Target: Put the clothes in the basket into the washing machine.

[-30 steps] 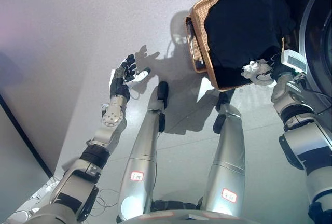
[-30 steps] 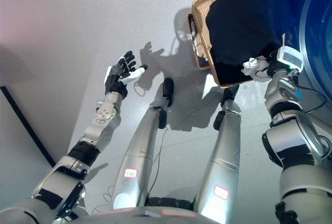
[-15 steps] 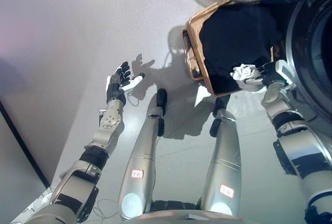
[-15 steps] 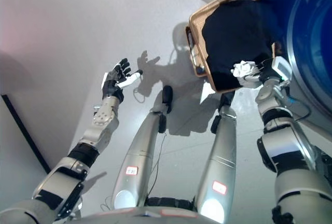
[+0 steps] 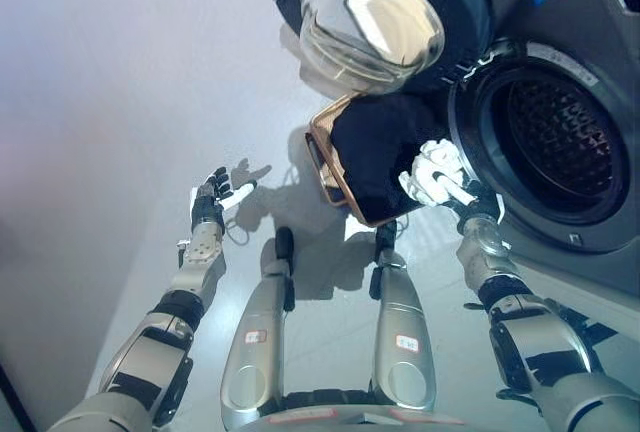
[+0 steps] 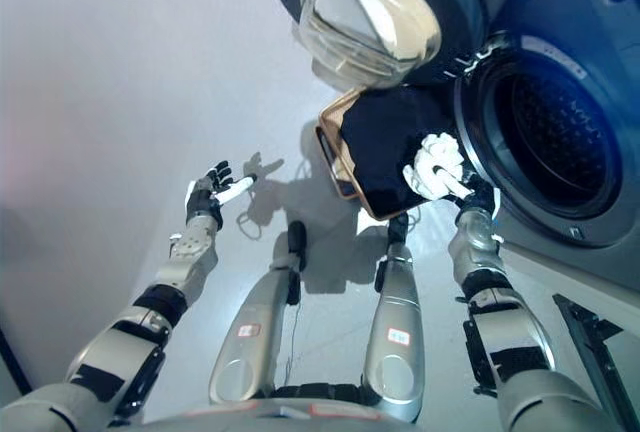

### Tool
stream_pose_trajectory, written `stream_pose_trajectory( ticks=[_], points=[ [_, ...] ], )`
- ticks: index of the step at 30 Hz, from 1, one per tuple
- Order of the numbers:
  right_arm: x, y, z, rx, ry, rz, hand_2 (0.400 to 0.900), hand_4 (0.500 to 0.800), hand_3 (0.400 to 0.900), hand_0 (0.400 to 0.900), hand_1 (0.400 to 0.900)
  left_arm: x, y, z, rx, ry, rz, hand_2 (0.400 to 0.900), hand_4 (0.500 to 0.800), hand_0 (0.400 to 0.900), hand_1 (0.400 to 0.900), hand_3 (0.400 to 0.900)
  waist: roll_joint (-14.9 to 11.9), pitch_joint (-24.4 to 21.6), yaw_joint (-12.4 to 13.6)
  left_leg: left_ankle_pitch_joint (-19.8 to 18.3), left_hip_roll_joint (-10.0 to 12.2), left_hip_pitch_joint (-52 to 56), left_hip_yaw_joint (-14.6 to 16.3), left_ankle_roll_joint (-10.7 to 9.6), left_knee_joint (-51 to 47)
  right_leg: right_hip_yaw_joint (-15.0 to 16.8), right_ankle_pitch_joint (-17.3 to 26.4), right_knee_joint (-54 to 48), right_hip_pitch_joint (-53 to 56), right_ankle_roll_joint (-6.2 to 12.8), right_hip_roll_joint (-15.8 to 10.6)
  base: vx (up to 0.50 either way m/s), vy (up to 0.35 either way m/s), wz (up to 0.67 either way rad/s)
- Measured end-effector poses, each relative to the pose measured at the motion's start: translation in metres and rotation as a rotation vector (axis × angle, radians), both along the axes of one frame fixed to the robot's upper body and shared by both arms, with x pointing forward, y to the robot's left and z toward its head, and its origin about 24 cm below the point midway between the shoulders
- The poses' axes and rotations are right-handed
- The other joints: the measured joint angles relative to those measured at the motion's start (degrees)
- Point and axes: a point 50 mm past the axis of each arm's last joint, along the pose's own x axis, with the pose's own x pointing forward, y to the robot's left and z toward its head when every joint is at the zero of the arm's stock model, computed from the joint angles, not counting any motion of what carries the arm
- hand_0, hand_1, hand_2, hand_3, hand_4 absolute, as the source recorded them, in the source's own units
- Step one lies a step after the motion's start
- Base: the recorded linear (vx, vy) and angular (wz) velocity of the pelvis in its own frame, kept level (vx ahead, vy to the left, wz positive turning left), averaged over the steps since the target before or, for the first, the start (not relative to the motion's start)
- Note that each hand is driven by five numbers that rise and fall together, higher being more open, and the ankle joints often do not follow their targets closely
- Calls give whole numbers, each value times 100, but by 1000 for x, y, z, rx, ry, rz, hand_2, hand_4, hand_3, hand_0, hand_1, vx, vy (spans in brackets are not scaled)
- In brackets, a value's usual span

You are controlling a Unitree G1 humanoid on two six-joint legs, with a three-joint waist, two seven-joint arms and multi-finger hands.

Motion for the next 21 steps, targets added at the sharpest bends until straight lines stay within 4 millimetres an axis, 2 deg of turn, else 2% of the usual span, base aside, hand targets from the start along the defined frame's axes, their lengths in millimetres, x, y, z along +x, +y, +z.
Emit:
stream_pose_trajectory(
  ticks=[3,8,13,16,21],
  points=[
    [-2,-7,2,139,-82,-100,400,500,400,400,400,-2,3,-2,-8,1,9,900,800,900,900,900,17,-111,-20,50,50,242,-5,-24,-241,-53,9,-165,205,-19,33,69,-43,3],
    [4,-21,22,364,-267,-252,400,500,400,400,400,-3,5,-2,-30,-1,26,900,800,900,900,900,59,-185,-60,203,77,357,-3,-58,-550,-80,46,-262,225,-26,69,44,-49,5],
    [2,-41,35,466,-372,-352,400,500,400,400,400,-12,5,-14,-63,30,27,900,800,900,900,900,253,-286,-53,234,74,365,-4,-54,-650,-85,46,-307,211,-26,68,45,-44,-2],
    [-4,-65,46,474,-414,-419,400,500,400,400,400,-21,5,-23,-79,56,28,900,800,900,900,900,458,-405,-29,290,65,364,3,-45,-795,-79,46,-372,180,-26,66,45,-35,-4],
    [-15,-112,87,561,-571,-604,400,500,400,400,400,-33,4,-32,-111,70,21,900,800,900,900,900,681,-540,95,399,85,360,22,-69,-1031,-53,64,-361,25,-6,100,44,-16,0]
  ],
)
